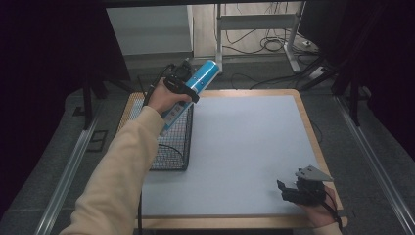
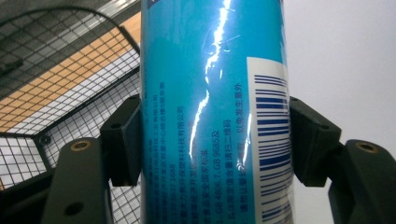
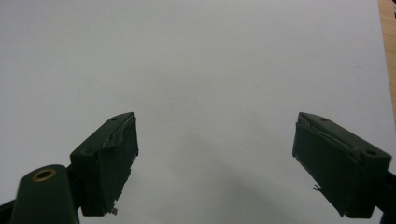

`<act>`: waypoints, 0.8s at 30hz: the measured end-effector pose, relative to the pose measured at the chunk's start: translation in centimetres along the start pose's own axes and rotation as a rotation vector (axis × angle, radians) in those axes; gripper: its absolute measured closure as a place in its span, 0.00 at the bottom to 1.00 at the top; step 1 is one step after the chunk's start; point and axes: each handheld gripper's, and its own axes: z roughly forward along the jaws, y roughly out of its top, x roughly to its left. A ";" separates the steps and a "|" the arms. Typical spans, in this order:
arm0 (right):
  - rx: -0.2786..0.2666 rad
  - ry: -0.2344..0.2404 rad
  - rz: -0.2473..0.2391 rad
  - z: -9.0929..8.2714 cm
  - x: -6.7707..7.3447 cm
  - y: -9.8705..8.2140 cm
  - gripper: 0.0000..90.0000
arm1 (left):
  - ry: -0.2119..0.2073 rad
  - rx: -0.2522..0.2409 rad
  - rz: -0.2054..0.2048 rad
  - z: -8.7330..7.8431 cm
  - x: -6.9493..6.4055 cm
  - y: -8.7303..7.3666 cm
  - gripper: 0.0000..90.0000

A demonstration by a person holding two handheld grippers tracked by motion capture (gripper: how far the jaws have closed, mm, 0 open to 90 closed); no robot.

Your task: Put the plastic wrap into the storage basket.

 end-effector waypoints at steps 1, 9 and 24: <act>0.001 0.000 0.000 0.0 0.0 0.0 0.16 | 0.000 0.002 -0.003 0.2 0.1 -0.1 0.35; 0.001 -0.002 0.000 0.0 0.0 0.0 0.16 | 0.009 0.025 -0.018 1.4 1.0 -0.8 0.35; 0.005 -0.003 0.003 0.0 0.0 -0.1 0.16 | 0.026 0.067 -0.038 3.6 2.4 -1.9 0.35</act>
